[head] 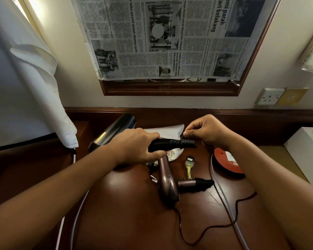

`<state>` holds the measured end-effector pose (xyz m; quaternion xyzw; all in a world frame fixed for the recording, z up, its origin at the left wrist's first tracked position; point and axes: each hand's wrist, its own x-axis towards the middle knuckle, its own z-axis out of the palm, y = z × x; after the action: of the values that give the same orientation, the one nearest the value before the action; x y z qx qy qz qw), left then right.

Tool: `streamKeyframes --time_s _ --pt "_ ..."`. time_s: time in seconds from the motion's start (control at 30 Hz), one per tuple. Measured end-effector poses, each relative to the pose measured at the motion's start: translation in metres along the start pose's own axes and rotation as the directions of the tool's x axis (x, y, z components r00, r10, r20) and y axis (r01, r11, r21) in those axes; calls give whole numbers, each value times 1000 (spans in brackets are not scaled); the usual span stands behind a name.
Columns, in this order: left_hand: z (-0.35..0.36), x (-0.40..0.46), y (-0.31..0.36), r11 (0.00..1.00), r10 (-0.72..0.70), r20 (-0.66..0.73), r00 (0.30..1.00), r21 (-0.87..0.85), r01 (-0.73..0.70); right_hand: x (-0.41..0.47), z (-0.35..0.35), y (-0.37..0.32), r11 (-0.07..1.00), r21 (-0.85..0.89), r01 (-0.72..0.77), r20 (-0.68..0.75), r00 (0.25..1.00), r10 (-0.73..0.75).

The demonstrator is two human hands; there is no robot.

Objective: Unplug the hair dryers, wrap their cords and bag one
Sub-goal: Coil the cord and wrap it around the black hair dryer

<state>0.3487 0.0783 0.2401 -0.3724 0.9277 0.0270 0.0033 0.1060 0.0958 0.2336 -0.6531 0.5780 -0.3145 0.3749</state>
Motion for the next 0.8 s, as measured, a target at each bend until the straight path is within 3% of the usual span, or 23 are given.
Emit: streamKeyframes --time_s 0.2,0.43,0.63,0.8 --pt "1 7 5 989 -63 11 998 131 61 5 -6 -7 950 -305 66 -101 990 -102" --pt "8 18 8 978 -114 30 993 180 106 -4 4 -5 756 -589 286 -99 903 -418" --pt "12 25 10 974 -164 54 985 165 153 -19 18 4 689 -661 298 -92 879 -468" --pt "18 27 9 963 -209 16 978 174 204 -32 38 16 796 -562 223 -182 906 -383"
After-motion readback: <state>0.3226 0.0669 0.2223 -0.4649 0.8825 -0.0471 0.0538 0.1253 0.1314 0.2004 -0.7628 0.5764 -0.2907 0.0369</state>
